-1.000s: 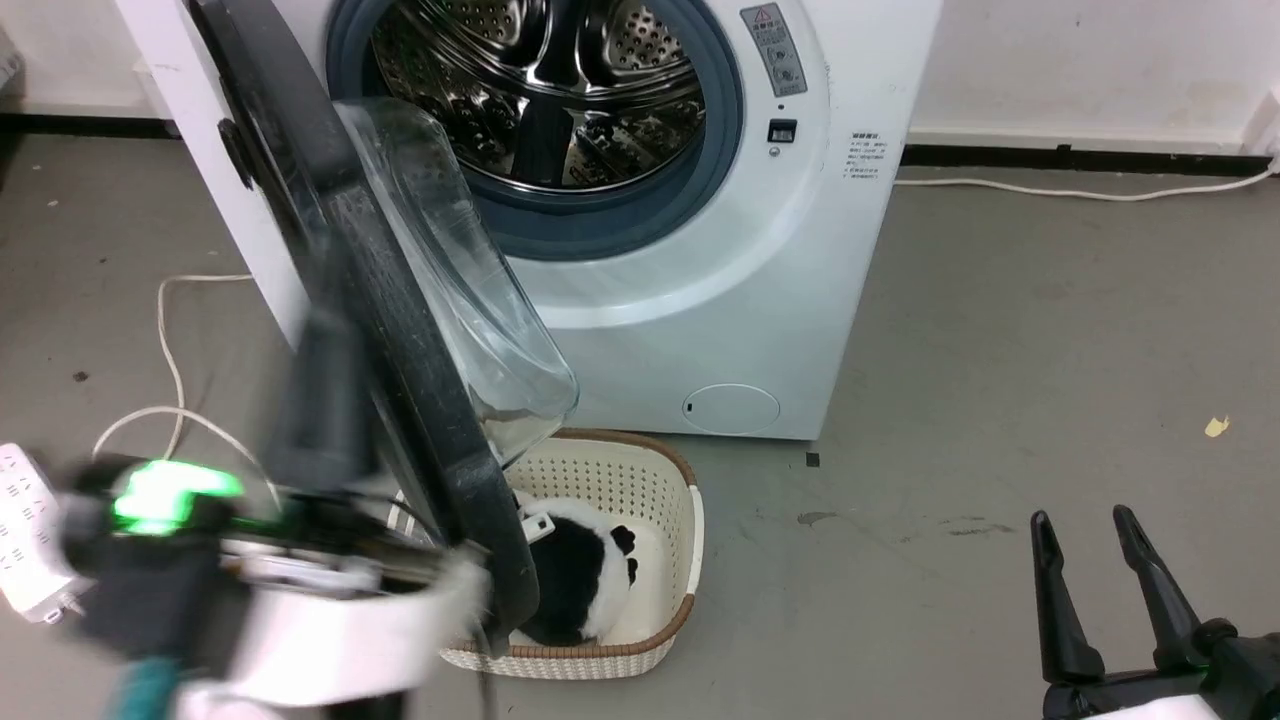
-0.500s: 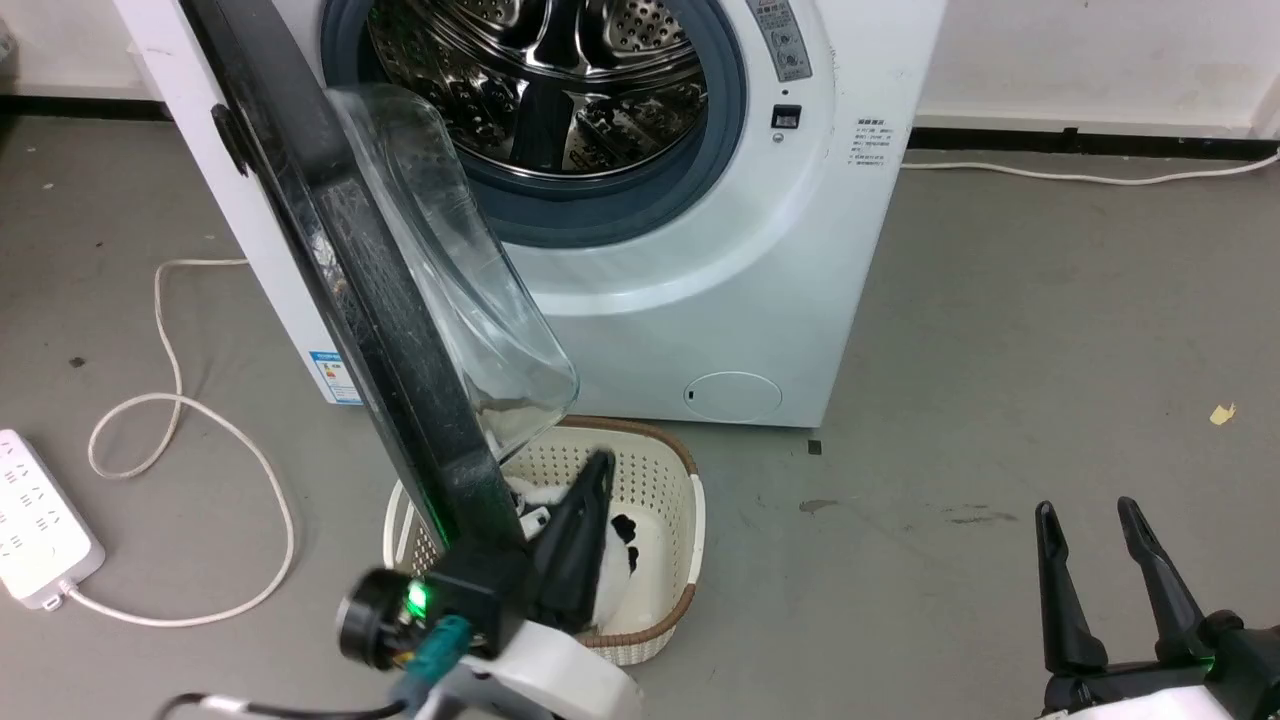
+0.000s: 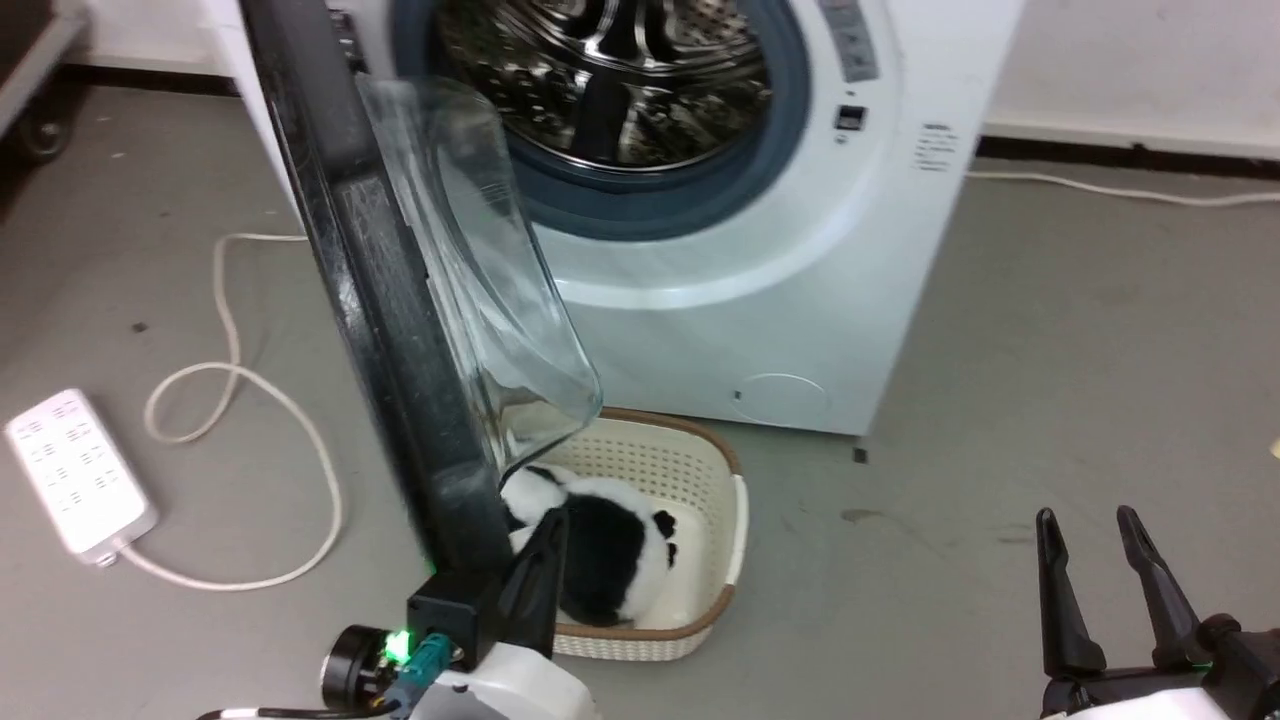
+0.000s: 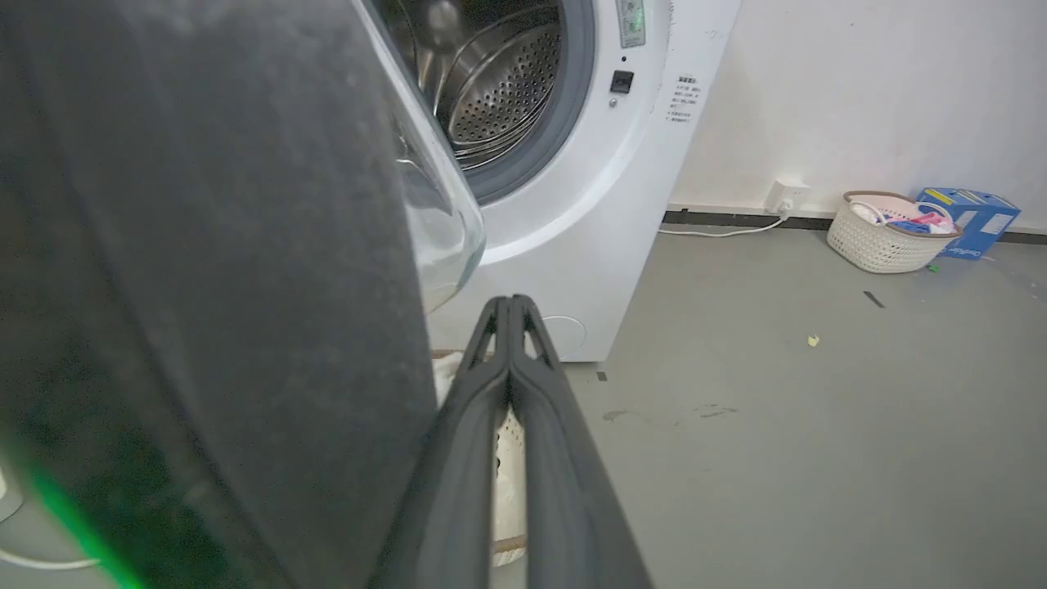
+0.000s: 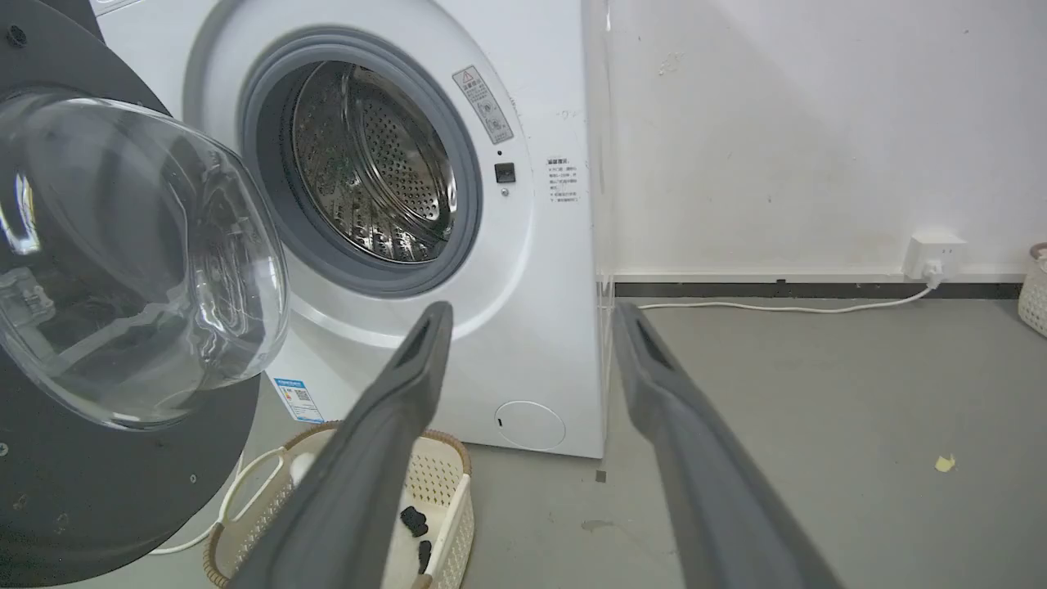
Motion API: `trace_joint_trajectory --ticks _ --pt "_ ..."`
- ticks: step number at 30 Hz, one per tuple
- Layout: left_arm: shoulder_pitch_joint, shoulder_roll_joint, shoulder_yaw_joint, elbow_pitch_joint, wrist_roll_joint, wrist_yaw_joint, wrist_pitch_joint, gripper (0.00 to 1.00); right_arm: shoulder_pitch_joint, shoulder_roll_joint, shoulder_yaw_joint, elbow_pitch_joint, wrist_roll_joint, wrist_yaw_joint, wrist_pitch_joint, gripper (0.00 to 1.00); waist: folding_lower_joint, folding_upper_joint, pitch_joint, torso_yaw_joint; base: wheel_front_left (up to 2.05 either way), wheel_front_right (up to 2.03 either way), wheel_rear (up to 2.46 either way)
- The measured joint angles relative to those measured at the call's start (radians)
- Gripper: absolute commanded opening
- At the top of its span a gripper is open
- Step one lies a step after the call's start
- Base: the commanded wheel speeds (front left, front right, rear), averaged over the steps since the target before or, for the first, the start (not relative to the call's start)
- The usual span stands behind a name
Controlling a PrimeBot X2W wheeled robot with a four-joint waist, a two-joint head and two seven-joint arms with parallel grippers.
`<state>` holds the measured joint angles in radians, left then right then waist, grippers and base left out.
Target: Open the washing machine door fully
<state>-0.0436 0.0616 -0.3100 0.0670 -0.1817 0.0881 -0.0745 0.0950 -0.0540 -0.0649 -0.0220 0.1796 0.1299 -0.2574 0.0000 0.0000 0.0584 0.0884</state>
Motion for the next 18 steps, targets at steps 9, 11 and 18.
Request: trace_joint_trajectory --ticks 9,11,18 --pt "0.005 0.025 0.04 -0.001 -0.017 0.025 -0.016 0.0 0.0 0.0 0.019 0.015 0.006 0.0 0.0 1.0 0.0 0.0 -0.017 0.123 0.0 0.0 0.0" --pt "0.005 0.03 0.052 -0.002 -0.025 0.032 -0.016 0.0 0.001 0.0 0.023 0.016 0.006 0.0 0.0 1.0 0.0 0.0 -0.017 0.154 0.0 0.0 0.0" --pt "0.005 0.066 0.154 -0.007 -0.073 0.066 -0.031 0.0 -0.001 0.001 0.041 0.019 0.003 0.0 0.0 1.0 0.0 0.0 0.004 0.239 0.0 0.0 0.0"
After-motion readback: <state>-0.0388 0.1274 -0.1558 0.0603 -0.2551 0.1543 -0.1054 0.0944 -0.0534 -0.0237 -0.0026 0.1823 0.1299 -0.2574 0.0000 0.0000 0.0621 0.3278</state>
